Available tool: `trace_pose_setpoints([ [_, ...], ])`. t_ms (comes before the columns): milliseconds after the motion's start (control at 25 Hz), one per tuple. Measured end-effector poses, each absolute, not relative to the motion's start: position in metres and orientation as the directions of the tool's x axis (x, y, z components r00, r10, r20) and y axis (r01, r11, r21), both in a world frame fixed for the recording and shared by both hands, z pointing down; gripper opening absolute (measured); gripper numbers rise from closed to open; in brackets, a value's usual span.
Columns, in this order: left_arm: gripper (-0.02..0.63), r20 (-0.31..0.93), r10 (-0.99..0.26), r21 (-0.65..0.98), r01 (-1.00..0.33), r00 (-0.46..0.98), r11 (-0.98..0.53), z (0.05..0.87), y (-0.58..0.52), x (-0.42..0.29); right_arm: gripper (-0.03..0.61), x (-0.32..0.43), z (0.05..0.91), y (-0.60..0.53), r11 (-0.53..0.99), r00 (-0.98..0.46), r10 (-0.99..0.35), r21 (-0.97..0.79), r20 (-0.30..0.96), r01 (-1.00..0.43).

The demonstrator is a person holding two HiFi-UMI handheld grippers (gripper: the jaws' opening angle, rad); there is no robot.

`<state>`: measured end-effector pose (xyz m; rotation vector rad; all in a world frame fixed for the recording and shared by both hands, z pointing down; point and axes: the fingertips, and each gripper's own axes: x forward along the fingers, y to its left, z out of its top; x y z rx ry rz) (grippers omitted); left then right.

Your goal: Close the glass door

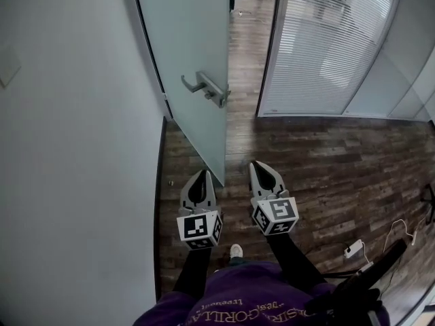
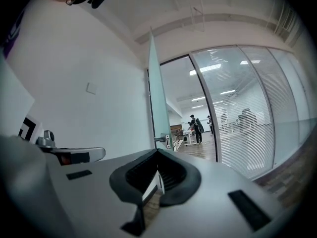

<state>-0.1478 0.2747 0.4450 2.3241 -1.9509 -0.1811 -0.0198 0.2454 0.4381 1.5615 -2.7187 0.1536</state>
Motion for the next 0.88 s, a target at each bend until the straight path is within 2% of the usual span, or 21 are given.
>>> trace_pose_setpoints([
  [560,0.002,0.01,-0.993,0.178,-0.977,0.12,-0.117,0.459,0.232,-0.137,-0.009,-0.01,0.452,0.199,0.534,-0.542,-0.837,-0.094,0.083,-0.84],
  [880,0.002,0.017,-0.989,0.169,-0.976,0.144,-0.139,0.459,0.199,-0.14,-0.009,-0.011,0.456,0.168,0.51,-0.519,-0.85,-0.11,0.087,-0.853],
])
